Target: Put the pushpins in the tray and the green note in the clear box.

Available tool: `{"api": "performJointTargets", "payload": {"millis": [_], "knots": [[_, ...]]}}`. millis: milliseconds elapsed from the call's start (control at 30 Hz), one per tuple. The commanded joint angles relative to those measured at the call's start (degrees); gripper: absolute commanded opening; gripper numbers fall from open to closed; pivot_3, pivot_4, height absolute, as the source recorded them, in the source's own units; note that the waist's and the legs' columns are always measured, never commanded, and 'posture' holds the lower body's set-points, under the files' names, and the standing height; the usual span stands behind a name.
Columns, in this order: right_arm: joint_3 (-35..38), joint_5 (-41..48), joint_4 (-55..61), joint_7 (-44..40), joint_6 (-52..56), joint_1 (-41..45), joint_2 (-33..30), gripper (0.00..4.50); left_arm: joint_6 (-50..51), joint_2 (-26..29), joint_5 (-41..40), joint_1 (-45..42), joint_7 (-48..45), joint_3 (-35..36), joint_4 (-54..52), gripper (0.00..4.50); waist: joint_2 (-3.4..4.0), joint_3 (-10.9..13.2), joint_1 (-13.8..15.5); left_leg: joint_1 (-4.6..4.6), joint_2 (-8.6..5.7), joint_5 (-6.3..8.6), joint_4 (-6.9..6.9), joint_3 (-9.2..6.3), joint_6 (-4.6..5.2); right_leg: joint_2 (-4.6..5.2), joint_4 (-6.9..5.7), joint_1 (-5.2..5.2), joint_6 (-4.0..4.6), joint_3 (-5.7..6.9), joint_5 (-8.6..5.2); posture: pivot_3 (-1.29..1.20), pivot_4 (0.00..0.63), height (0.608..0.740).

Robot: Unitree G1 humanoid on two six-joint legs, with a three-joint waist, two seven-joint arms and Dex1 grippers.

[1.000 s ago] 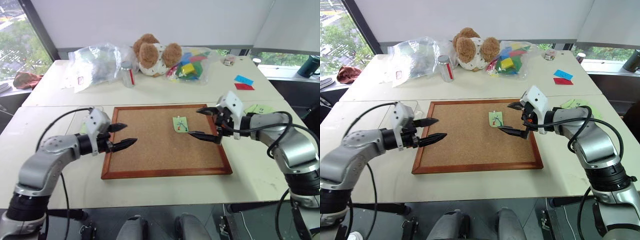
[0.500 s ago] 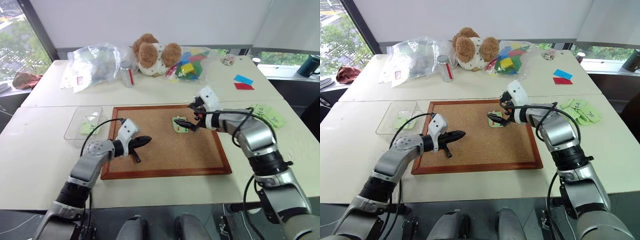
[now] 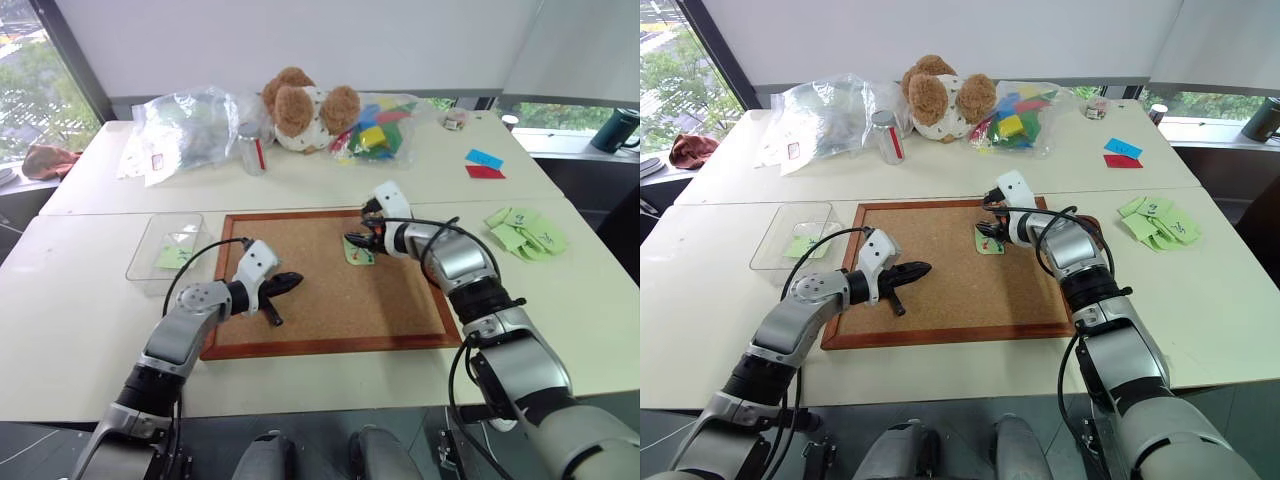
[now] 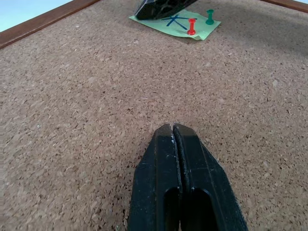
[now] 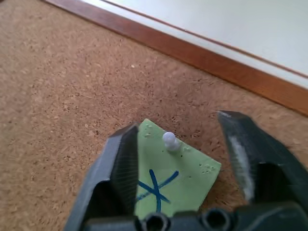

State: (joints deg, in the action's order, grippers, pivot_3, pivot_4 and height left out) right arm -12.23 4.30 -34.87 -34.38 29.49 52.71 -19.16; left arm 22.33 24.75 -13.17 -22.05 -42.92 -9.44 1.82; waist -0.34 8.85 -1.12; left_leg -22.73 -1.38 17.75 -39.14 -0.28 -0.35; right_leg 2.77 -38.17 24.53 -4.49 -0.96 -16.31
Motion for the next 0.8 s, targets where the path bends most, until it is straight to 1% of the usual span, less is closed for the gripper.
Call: {"api": "performJointTargets", "payload": {"millis": [33,133,200,267,300,333,400,567,800], "knots": [[1.0,-1.1,-2.0,-0.7,-3.0,2.5,0.6,2.84,0.4,0.5,0.1,0.7,0.7,1.5,-2.2,0.0,0.0,0.0,0.0,0.0,0.0,0.0,0.0,0.0,0.0,0.0,0.0,0.0,0.0,0.0,0.0,0.0,0.15,0.74],[1.4,-1.5,-3.8,-1.0,-4.0,3.0,0.9,2.84,0.5,0.5,0.0,0.8,0.9,1.6,-2.4,0.0,0.0,0.0,0.0,0.0,0.0,0.0,0.0,0.0,0.0,0.0,0.0,0.0,0.0,0.0,0.0,0.0,0.15,0.74],[1.7,-1.6,-4.2,-1.3,-4.5,3.1,0.7,2.29,0.5,0.7,0.4,1.2,1.0,1.4,-2.6,0.0,0.01,0.0,0.0,0.0,0.0,0.0,0.0,0.0,0.0,0.0,0.0,0.0,0.0,0.0,0.0,0.0,0.15,0.74],[1.9,-1.7,-4.1,-1.5,-4.4,3.0,0.5,1.6,0.6,0.7,0.3,1.4,1.1,1.5,-2.9,0.0,0.01,0.0,0.0,0.0,0.0,0.0,0.0,0.0,-0.01,0.0,0.0,0.0,0.0,0.0,0.0,0.0,0.15,0.74],[2.0,-1.7,-3.7,-1.7,-4.3,2.8,0.2,1.0,0.6,0.7,0.4,1.5,1.1,1.5,-2.9,0.0,0.01,0.0,0.0,0.0,0.0,0.0,0.0,0.0,-0.01,0.0,0.0,0.0,0.0,-0.01,0.0,0.0,0.15,0.74],[2.1,-1.7,-3.2,-1.8,-4.1,2.5,0.1,0.81,0.6,0.7,0.4,1.6,1.1,1.5,-2.9,0.0,0.01,0.0,0.0,0.0,0.0,0.0,0.0,0.0,-0.01,0.0,0.0,0.0,0.0,0.0,0.0,0.0,0.15,0.74],[2.2,-1.6,-1.6,-2.5,-3.4,1.9,-0.3,0.02,0.8,0.6,0.3,1.6,1.3,1.5,-2.9,0.0,0.01,0.0,0.1,0.0,0.0,0.0,0.0,0.0,-0.01,0.0,0.0,0.0,0.0,-0.01,0.0,0.0,0.15,0.74],[3.5,-0.8,3.8,-3.1,-0.5,1.0,-1.3,0.02,1.5,0.5,-0.1,1.7,1.5,1.8,-2.9,0.0,0.01,0.0,0.2,0.0,0.0,0.0,0.0,0.0,-0.01,0.02,0.0,0.0,0.0,0.0,0.0,0.0,0.15,0.74],[7.9,2.3,15.0,-2.8,7.0,1.2,-2.9,0.02,2.7,0.6,0.3,3.2,0.9,0.6,-2.3,0.0,0.03,0.0,0.1,0.0,0.0,0.0,0.02,-0.01,0.0,0.02,0.0,0.01,0.0,0.0,0.0,0.0,0.15,0.74]]}}
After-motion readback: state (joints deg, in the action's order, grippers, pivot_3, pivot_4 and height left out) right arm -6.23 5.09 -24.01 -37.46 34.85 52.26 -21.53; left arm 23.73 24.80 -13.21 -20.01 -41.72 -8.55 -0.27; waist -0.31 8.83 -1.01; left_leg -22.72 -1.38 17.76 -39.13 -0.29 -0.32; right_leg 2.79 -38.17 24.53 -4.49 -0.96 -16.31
